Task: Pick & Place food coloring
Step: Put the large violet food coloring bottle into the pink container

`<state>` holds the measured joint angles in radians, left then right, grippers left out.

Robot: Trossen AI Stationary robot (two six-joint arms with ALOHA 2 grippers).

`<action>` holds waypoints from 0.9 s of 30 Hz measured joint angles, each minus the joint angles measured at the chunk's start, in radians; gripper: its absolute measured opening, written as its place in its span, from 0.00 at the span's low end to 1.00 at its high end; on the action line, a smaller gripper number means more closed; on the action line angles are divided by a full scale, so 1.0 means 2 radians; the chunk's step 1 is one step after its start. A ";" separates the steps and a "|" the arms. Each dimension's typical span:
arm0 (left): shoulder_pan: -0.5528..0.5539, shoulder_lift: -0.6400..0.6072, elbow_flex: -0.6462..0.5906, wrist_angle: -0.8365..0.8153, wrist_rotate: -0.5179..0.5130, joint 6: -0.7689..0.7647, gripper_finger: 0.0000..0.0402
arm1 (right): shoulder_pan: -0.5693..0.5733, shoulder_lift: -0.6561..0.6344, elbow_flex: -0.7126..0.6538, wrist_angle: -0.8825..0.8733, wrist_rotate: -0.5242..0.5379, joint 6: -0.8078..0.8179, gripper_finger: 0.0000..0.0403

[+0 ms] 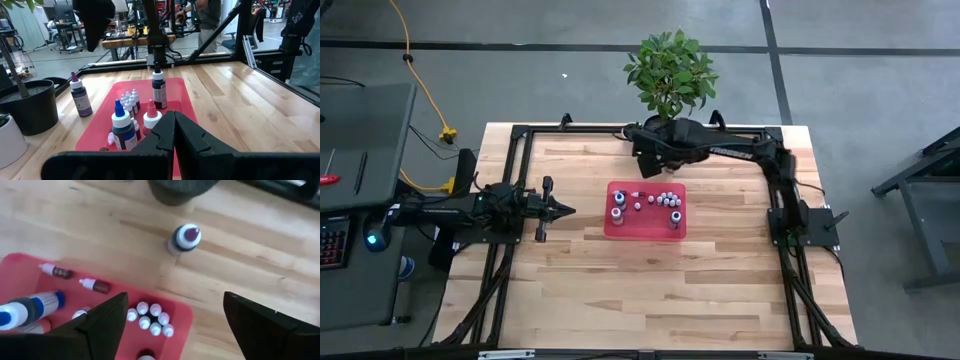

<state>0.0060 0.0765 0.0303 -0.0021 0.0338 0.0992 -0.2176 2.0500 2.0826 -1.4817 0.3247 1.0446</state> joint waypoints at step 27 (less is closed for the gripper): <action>0.000 0.000 0.000 0.000 0.000 0.000 0.00 | -0.023 -0.114 -0.361 0.393 0.070 -0.018 0.79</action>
<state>0.0059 0.0762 0.0303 -0.0021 0.0338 0.0991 -0.2641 1.8214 1.3602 -0.6964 0.4648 1.0093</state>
